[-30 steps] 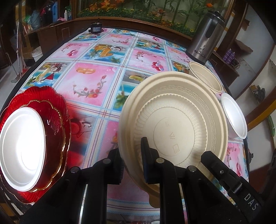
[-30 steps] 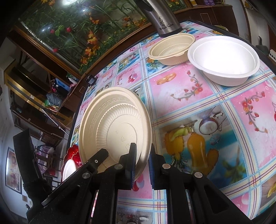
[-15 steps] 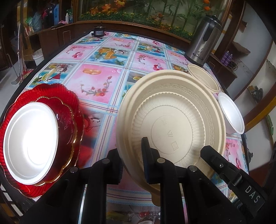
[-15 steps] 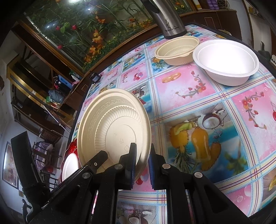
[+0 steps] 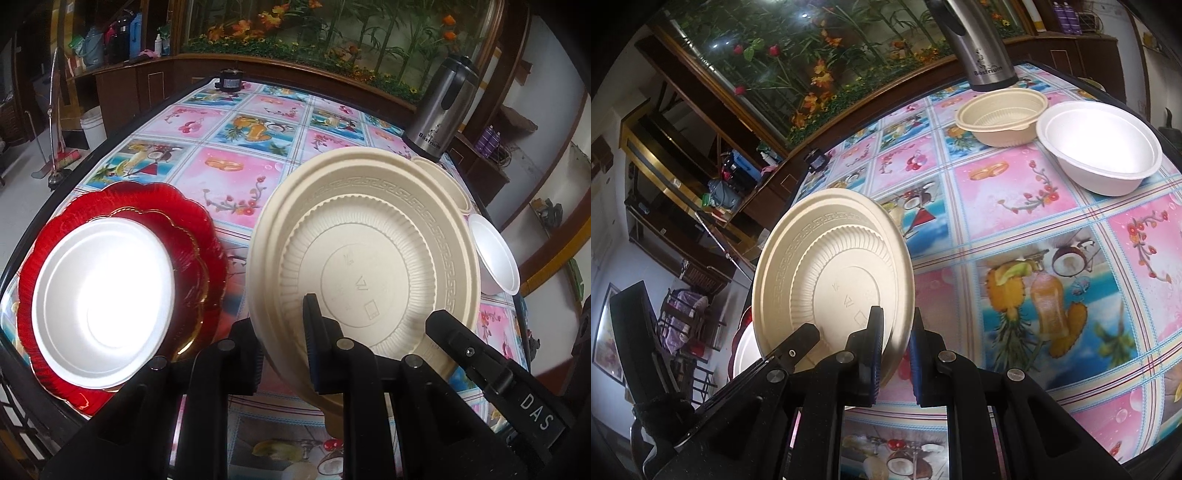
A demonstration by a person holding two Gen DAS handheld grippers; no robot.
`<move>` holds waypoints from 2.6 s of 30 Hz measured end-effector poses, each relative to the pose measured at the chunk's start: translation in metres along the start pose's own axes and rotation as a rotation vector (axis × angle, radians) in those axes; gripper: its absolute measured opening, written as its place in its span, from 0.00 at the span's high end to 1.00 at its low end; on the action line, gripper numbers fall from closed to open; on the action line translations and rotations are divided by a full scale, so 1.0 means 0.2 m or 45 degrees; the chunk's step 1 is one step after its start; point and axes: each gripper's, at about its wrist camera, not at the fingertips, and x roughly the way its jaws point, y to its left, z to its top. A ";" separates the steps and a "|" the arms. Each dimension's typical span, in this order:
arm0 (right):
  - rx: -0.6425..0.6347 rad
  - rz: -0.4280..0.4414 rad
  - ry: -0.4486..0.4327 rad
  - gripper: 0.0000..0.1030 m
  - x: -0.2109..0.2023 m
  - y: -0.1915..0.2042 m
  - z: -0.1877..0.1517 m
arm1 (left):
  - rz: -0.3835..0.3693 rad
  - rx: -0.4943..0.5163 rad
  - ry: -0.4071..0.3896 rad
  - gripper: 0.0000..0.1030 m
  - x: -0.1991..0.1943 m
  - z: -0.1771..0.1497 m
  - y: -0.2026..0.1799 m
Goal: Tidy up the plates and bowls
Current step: 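Carry the beige plate toward the red plate stack with both grippers, then lower the beige plate onto the white plate on the stack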
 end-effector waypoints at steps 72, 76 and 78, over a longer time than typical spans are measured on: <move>-0.416 0.217 0.221 0.88 0.37 0.80 -0.18 | 0.289 -0.322 -0.144 0.83 -0.21 -0.04 0.73; -0.418 0.210 0.249 0.88 0.41 0.80 -0.21 | 0.291 -0.323 -0.125 0.82 -0.19 -0.05 0.73; -0.417 0.204 0.259 0.88 0.42 0.79 -0.22 | 0.294 -0.316 -0.122 0.82 -0.19 -0.06 0.73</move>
